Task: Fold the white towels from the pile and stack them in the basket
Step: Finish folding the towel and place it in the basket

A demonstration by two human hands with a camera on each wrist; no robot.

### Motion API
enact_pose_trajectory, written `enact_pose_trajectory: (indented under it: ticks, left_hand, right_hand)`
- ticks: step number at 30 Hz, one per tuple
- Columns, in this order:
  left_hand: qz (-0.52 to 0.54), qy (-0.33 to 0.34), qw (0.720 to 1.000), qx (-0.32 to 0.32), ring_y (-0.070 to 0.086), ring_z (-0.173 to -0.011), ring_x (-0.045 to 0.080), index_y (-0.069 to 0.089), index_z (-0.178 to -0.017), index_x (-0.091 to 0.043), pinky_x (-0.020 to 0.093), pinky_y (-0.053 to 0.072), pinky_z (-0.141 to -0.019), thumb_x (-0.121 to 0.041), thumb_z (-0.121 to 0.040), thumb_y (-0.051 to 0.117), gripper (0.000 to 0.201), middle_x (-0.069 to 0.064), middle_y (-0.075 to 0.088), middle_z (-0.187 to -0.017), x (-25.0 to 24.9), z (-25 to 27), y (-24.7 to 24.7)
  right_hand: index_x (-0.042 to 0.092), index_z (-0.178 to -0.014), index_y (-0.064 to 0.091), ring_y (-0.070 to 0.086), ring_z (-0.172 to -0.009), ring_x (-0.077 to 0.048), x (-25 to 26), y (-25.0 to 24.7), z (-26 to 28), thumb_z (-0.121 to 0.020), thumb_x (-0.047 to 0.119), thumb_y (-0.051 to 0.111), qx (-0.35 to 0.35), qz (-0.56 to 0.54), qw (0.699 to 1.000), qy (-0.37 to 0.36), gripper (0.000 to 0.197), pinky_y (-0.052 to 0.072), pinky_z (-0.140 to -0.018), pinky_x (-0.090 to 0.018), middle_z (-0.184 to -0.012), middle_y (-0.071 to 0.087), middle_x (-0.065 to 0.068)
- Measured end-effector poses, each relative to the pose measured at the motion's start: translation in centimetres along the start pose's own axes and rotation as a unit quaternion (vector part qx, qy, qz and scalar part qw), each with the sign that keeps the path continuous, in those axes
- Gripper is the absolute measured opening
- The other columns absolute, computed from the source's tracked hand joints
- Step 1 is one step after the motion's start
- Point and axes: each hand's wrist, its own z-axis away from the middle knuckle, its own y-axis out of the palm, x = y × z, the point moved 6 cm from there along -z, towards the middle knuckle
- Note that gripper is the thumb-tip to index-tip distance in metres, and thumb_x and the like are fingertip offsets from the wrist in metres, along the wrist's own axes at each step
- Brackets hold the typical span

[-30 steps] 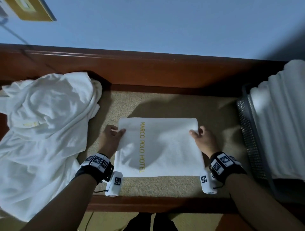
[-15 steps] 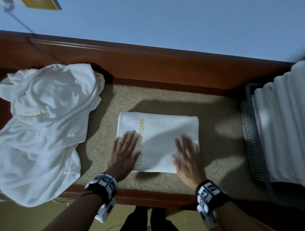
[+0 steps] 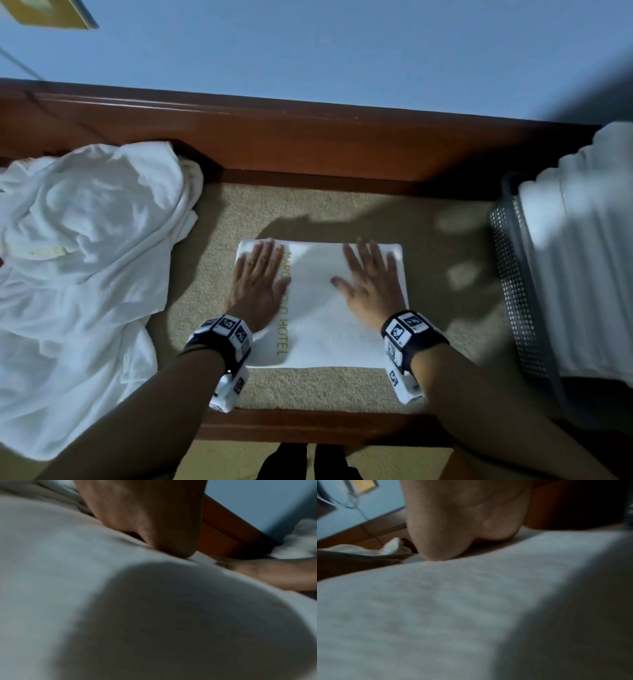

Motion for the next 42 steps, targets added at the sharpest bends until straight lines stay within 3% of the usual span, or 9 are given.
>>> enact_pose_trajectory:
  ticks: [5, 11, 15, 19, 25, 32, 37, 39, 42]
  left_hand:
    - [0.063, -0.078, 0.995, -0.026, -0.010, -0.160, 0.021, -0.005, -0.166, -0.031, 0.050, 0.000, -0.129, -0.058, -0.106, 0.009, 0.067, -0.005, -0.013, -0.174, 3.3, 0.5, -0.5]
    - [0.254, -0.165, 0.953, -0.029, 0.047, -0.129, 0.037, 0.025, -0.162, -0.018, 0.053, 0.041, -0.106, -0.058, -0.096, 0.031, 0.078, 0.019, 0.045, -0.145, 5.4, 5.4, -0.8]
    - [0.299, -0.227, 0.927, 0.010, 0.061, -0.110, 0.036, 0.049, -0.143, -0.015, 0.040, 0.043, -0.084, -0.066, -0.092, 0.038, 0.073, 0.009, 0.061, -0.120, 5.3, 8.0, -0.6]
    - [0.270, -0.252, 0.928, 0.044, 0.052, -0.125, 0.042, 0.035, -0.151, -0.015, 0.053, 0.045, -0.099, -0.038, -0.101, 0.060, 0.060, 0.021, 0.053, -0.140, 4.9, 7.5, -2.1]
    - [0.227, -0.036, 0.973, 0.026, 0.031, -0.146, 0.025, 0.030, -0.158, -0.029, 0.051, 0.033, -0.118, -0.045, -0.085, 0.080, 0.090, 0.001, 0.034, -0.157, -3.8, 3.5, -11.0]
    - [0.361, 0.156, 0.916, 0.082, 0.036, -0.149, 0.009, 0.005, -0.163, -0.041, 0.030, 0.040, -0.117, -0.049, -0.058, 0.100, 0.142, -0.007, 0.034, -0.165, -15.1, -0.3, -21.6]
    - [0.317, 0.223, 0.913, 0.129, 0.072, -0.101, 0.005, 0.069, -0.111, -0.034, 0.033, 0.057, -0.096, -0.034, -0.061, 0.097, 0.058, -0.008, 0.077, -0.103, -22.3, 2.6, -27.9]
    - [0.334, 0.296, 0.891, 0.089, 0.069, -0.082, -0.006, 0.069, -0.091, -0.043, 0.021, 0.056, -0.082, -0.049, -0.062, 0.088, 0.035, -0.021, 0.075, -0.085, -26.4, 4.5, -31.2]
    - [0.415, 0.378, 0.827, 0.041, 0.064, -0.075, -0.001, 0.065, -0.086, -0.020, 0.018, 0.051, -0.066, -0.016, -0.079, 0.089, 0.026, -0.012, 0.071, -0.079, -32.2, 6.9, -35.4]
  right_hand:
    - [0.032, -0.165, -0.009, -0.016, -0.159, -0.022, -4.4, 0.5, 1.7, -0.103, 0.065, 0.014, -0.046, -0.075, 0.993, 0.079, 0.073, -0.001, -0.129, -0.050, -0.171, -0.022, 0.001]
    - [0.017, -0.166, 0.008, 0.024, -0.155, -0.025, -3.8, 0.7, 8.3, -0.104, 0.045, 0.054, -0.111, -0.310, 0.921, 0.206, 0.082, 0.022, -0.123, -0.034, -0.171, 0.018, -0.007]
    - [0.009, -0.147, 0.042, 0.059, -0.126, -0.030, -5.5, 2.8, 10.3, -0.063, 0.093, 0.065, -0.033, -0.447, 0.829, 0.334, 0.120, 0.050, -0.105, -0.042, -0.141, 0.058, -0.010]
    - [0.016, -0.130, 0.065, 0.068, -0.113, -0.020, -6.1, 0.7, 10.6, -0.055, 0.091, 0.074, -0.012, -0.482, 0.814, 0.324, 0.106, 0.055, -0.097, -0.038, -0.122, 0.072, 0.001]
    - [0.023, -0.113, 0.056, 0.067, -0.085, 0.001, -2.8, -11.9, 13.5, -0.085, 0.046, 0.081, -0.119, -0.400, 0.892, 0.173, 0.044, 0.050, -0.065, -0.012, -0.099, 0.070, 0.014]
    - [0.029, -0.095, 0.044, 0.054, -0.072, -0.008, 0.8, -24.4, 20.1, -0.077, 0.037, 0.085, -0.228, -0.205, 0.952, -0.021, 0.045, 0.038, -0.059, -0.024, -0.086, 0.055, 0.013]
    - [0.023, -0.094, 0.053, 0.048, -0.070, -0.016, -0.3, -32.0, 26.6, -0.069, 0.032, 0.089, -0.305, -0.041, 0.946, -0.098, 0.045, 0.041, -0.058, -0.034, -0.086, 0.056, 0.007]
    - [0.020, -0.096, 0.056, 0.052, -0.074, -0.018, -2.3, -34.9, 29.4, -0.069, 0.034, 0.090, -0.341, -0.029, 0.935, -0.090, 0.045, 0.045, -0.062, -0.037, -0.090, 0.059, 0.005]
    - [0.017, -0.102, 0.059, 0.053, -0.083, -0.017, -6.2, -38.3, 34.1, -0.067, 0.049, 0.091, -0.437, -0.044, 0.898, -0.040, 0.057, 0.042, -0.071, -0.036, -0.096, 0.057, 0.006]
